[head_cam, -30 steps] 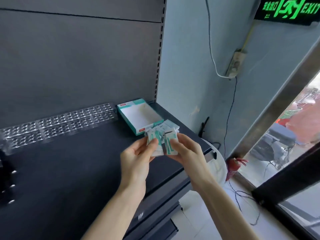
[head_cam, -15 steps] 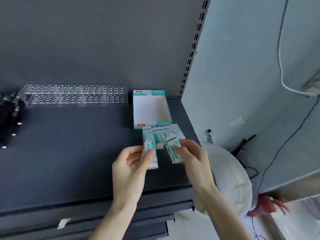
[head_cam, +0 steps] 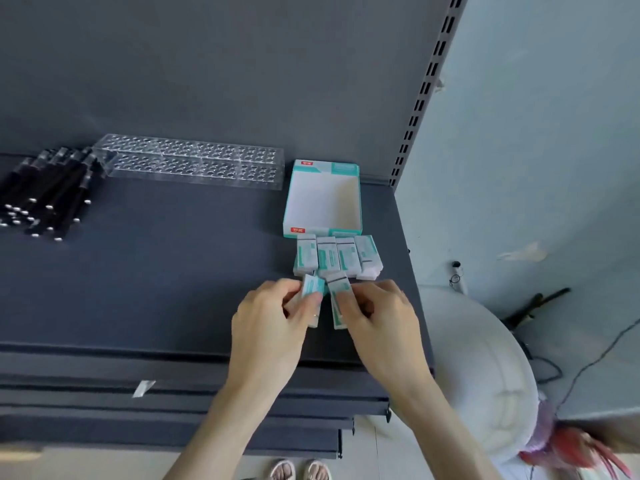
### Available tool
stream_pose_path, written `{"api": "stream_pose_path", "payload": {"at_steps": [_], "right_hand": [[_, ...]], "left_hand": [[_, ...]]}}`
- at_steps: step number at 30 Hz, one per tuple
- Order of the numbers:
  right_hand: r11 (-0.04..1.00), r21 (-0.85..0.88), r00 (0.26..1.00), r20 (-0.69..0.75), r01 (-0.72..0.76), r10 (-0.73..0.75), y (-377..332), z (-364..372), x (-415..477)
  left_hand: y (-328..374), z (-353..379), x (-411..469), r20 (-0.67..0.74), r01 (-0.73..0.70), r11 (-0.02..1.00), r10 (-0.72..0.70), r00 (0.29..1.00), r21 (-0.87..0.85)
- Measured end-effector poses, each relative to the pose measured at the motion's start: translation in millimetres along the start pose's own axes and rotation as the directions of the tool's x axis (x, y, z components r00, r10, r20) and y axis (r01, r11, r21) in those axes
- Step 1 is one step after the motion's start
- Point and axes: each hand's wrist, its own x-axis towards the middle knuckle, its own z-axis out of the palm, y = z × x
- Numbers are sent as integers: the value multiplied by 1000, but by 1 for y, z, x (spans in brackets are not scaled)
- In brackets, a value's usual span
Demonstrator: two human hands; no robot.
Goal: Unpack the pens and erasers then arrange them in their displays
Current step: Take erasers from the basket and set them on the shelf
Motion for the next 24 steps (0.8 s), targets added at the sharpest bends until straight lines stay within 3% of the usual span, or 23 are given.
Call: {"api": "stream_pose_path", "payload": {"at_steps": [9, 17, 24], "right_hand": [[997, 73, 999, -36, 22, -20, -9, 6, 1], [981, -7, 972, -131, 195, -194, -11, -6, -9], [926, -104, 919, -123, 364, -375, -46, -10, -3]], "left_hand": [[-1, -1, -1, -43, -87, 996, 89, 995, 37], [-6, -19, -4, -42, -155, 988, 155, 987, 11], [-15, -70, -4, -63, -278, 927, 302, 951, 251]]}}
